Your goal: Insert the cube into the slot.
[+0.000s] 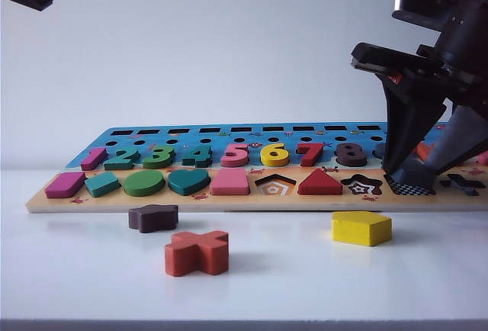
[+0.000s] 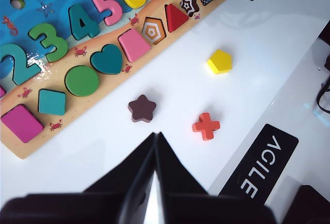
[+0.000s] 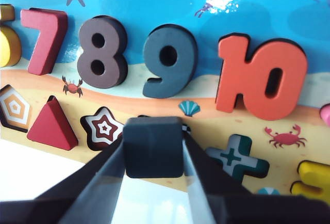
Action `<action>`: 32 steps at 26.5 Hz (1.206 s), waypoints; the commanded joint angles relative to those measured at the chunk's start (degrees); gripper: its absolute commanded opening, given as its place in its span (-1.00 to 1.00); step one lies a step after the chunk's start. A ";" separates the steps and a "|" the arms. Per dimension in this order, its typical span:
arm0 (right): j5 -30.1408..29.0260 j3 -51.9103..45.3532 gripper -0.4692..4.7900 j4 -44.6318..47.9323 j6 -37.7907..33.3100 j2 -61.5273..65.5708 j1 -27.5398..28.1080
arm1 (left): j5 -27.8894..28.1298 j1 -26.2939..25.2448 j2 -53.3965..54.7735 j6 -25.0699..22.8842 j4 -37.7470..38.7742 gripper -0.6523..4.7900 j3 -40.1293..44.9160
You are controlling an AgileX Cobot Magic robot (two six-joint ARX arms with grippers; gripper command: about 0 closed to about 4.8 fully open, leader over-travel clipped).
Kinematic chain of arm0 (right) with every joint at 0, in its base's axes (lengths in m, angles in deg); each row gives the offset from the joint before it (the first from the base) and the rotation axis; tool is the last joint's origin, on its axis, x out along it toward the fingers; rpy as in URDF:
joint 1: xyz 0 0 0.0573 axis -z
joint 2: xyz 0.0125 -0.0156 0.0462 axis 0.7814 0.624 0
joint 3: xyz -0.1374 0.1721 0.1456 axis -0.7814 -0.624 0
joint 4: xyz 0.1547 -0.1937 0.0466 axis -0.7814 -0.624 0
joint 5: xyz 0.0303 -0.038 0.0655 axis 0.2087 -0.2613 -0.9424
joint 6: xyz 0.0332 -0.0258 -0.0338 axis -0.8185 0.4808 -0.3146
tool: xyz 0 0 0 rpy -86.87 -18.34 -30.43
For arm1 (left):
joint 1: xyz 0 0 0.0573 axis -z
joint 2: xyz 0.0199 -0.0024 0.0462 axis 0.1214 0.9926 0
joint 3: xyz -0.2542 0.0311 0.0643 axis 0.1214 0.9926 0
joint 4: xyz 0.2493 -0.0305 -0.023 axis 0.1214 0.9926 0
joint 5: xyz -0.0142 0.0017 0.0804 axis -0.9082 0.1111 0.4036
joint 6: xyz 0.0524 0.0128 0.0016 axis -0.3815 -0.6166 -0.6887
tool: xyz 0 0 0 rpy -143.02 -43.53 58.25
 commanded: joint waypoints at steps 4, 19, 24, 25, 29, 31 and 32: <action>-0.87 0.04 -0.74 -1.16 -0.17 0.22 -0.11 | -0.33 -0.07 0.07 -0.24 -0.81 -0.72 -0.17; -1.22 0.04 -0.75 -1.36 -0.17 0.24 -0.11 | -0.33 -0.07 0.07 -0.26 -0.81 -0.72 -0.17; -1.20 0.04 -0.73 1.22 -0.15 0.22 -0.11 | -0.33 -0.07 0.07 -0.24 -0.81 -0.72 -0.17; -1.20 0.07 -0.71 1.75 -0.15 0.17 -0.11 | -0.31 -0.07 0.07 -0.24 -0.81 -0.72 -0.17; -1.20 0.11 -0.65 2.67 -0.15 0.15 -0.11 | -0.33 -0.07 0.07 -0.26 -0.81 -0.72 -0.17; -1.18 0.11 -0.53 2.43 -0.13 0.15 -0.09 | -0.31 -0.07 0.07 -0.24 -0.81 -0.72 -0.17; -1.20 0.11 -0.47 2.25 -0.13 0.15 -0.09 | -0.33 -0.07 0.07 -0.24 -0.81 -0.72 -0.17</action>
